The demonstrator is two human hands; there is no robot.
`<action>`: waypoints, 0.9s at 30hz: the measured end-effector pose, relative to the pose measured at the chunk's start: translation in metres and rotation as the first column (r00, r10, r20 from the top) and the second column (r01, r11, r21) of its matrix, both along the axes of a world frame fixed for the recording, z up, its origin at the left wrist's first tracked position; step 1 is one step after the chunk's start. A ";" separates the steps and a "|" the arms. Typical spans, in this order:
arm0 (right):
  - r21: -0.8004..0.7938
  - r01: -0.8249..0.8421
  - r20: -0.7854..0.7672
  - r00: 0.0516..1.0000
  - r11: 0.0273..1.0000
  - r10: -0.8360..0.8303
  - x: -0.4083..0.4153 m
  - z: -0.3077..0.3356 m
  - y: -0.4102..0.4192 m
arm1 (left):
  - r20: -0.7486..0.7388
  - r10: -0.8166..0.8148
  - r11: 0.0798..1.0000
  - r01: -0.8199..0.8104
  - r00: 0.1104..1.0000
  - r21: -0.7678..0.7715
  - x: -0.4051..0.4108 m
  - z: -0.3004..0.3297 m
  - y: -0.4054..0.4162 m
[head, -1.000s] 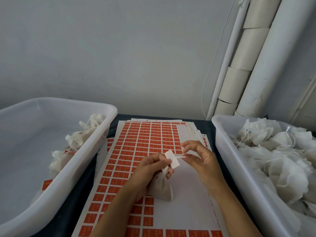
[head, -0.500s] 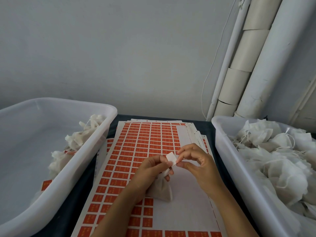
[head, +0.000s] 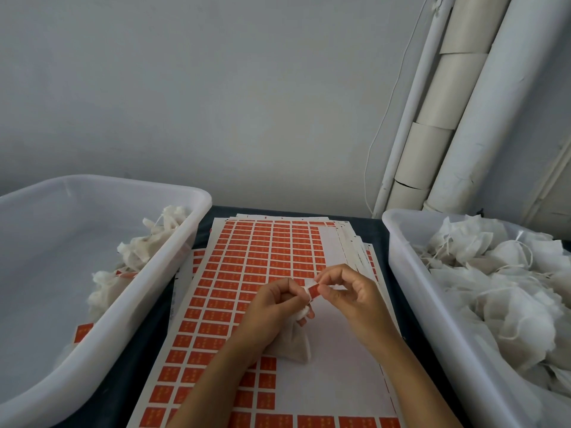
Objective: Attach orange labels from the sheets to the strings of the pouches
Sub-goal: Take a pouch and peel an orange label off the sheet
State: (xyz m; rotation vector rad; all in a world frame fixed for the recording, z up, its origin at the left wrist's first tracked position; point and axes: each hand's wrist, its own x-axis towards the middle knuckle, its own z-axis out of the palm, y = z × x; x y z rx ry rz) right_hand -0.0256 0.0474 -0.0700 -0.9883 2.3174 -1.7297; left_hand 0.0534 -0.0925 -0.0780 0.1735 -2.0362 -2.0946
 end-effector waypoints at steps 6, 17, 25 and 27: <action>0.004 0.042 0.002 0.999 0.999 -0.042 0.006 0.001 -0.006 | -0.014 0.009 0.998 -0.010 1.000 -0.061 -0.001 -0.002 0.000; 0.012 0.036 0.022 0.999 0.999 -0.037 0.005 0.002 -0.004 | -0.052 -0.005 0.998 0.002 0.999 -0.065 -0.001 -0.002 0.000; 0.032 0.056 -0.007 0.998 0.998 -0.056 0.004 0.001 -0.005 | -0.063 -0.004 0.998 0.000 0.998 -0.061 -0.001 -0.002 0.000; 0.029 0.051 -0.013 0.999 0.998 -0.051 0.005 0.001 -0.005 | -0.058 -0.002 0.998 -0.001 0.998 -0.056 -0.001 -0.001 0.001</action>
